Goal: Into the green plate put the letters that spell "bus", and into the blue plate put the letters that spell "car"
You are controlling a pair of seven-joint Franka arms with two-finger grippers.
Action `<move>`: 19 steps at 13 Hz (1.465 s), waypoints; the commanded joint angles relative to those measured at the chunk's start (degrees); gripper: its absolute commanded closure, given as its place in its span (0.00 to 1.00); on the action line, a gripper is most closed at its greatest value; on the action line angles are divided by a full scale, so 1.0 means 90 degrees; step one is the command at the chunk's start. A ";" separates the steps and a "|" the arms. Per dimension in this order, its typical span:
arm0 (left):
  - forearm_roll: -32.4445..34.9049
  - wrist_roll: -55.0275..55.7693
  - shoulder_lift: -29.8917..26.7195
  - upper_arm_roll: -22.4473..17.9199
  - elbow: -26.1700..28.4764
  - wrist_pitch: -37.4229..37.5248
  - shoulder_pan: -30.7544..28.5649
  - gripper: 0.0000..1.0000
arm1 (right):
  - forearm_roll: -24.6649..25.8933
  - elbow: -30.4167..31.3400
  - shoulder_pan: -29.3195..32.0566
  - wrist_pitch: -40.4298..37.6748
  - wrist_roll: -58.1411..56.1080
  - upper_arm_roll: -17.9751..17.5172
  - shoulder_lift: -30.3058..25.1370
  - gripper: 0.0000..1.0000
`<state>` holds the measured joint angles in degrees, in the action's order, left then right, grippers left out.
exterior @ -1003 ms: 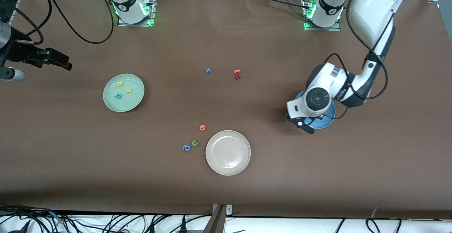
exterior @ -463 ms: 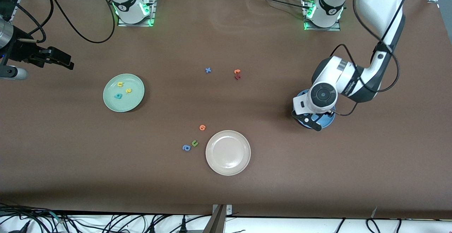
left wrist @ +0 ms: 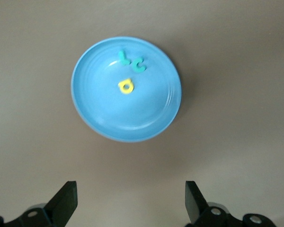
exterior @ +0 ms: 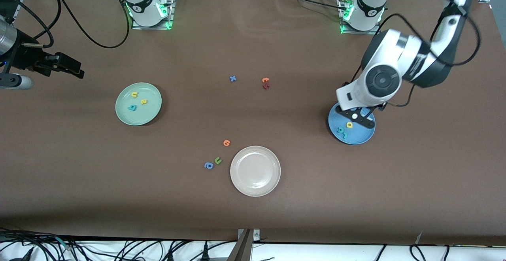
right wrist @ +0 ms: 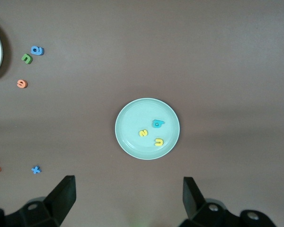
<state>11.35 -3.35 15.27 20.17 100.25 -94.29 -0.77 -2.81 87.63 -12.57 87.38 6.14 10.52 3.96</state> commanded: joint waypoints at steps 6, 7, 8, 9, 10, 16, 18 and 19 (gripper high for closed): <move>-0.0987 -0.0047 -0.1929 -0.0462 0.0043 -0.0369 -0.0647 0.00 | 0.0048 0.0126 0.0049 0.0320 -0.0067 -0.0075 -0.0147 0.00; -0.1182 -0.0047 -0.2105 -0.0783 0.0053 -0.0508 -0.0473 0.00 | 0.0048 0.0116 0.0040 0.0320 -0.0047 -0.0084 -0.0157 0.00; -0.1396 -0.0076 -0.2145 -0.1270 0.0024 -0.0500 -0.0152 0.00 | 0.0039 0.0107 0.0039 0.0349 -0.0037 -0.0084 -0.0157 0.00; -0.1495 -0.0077 -0.2223 -0.1661 0.0024 -0.0413 0.0074 0.00 | 0.0029 0.0107 0.0039 0.0379 -0.0037 -0.0084 -0.0157 0.00; -0.1506 -0.0086 -0.2253 -0.1704 0.0024 -0.0083 0.0057 0.00 | 0.0029 0.0107 0.0030 0.0389 -0.0037 -0.0084 -0.0157 0.00; -0.1291 -0.0057 -0.2176 -0.1724 -0.0005 0.0154 0.0290 0.00 | 0.0087 0.0019 0.0030 0.0535 -0.0008 -0.0182 -0.0196 0.00; -0.0796 -0.0047 -0.1855 -0.1724 -0.0481 0.0329 0.0582 0.00 | 0.0087 -0.0118 0.0030 0.0526 -0.0018 -0.0192 -0.0186 0.00; -0.0783 -0.0038 -0.1833 -0.1724 -0.0503 0.0388 0.0594 0.00 | 0.0078 -0.0118 0.0030 0.0487 -0.0018 -0.0202 -0.0196 0.00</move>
<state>2.03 -3.69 -3.50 5.24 99.28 -93.23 2.76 -2.81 86.82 -12.62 91.97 6.14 9.35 3.15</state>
